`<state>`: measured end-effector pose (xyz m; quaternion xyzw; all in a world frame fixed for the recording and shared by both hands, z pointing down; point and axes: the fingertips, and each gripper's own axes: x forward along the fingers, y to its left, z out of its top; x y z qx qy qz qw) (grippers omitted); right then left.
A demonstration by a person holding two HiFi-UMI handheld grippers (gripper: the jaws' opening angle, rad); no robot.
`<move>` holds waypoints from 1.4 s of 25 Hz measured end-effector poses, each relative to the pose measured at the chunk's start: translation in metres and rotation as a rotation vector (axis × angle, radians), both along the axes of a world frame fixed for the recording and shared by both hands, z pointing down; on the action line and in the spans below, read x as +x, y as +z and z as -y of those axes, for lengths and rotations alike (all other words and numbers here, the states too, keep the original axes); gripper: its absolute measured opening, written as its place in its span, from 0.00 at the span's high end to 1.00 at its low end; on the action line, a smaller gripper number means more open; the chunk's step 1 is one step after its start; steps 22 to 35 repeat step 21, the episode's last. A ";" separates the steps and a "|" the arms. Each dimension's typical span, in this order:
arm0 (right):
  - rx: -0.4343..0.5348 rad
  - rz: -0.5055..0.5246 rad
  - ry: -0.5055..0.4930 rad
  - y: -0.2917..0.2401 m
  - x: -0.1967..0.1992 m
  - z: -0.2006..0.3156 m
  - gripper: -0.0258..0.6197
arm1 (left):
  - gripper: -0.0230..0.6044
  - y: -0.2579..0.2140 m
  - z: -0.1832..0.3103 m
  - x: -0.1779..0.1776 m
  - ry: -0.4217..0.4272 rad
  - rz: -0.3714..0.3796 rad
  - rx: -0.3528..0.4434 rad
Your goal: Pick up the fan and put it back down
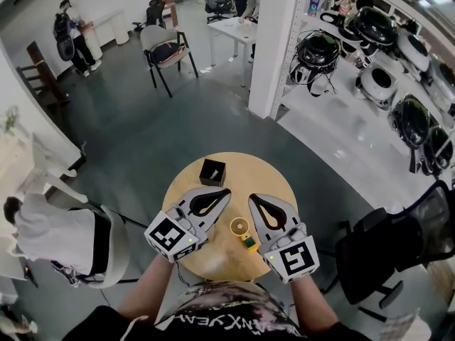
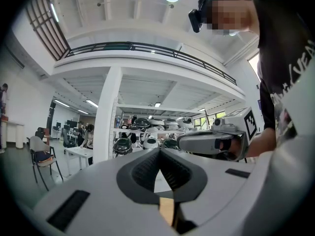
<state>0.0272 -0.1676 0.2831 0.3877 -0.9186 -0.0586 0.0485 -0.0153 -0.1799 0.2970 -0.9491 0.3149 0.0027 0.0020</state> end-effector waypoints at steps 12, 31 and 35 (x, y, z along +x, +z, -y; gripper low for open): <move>0.005 0.004 0.005 -0.001 0.001 0.007 0.96 | 0.94 -0.002 0.007 0.003 0.003 0.003 0.002; 0.003 -0.003 0.015 0.002 0.002 0.009 0.96 | 0.94 0.000 0.008 0.005 0.012 0.003 0.005; 0.003 -0.003 0.015 0.002 0.002 0.009 0.96 | 0.94 0.000 0.008 0.005 0.012 0.003 0.005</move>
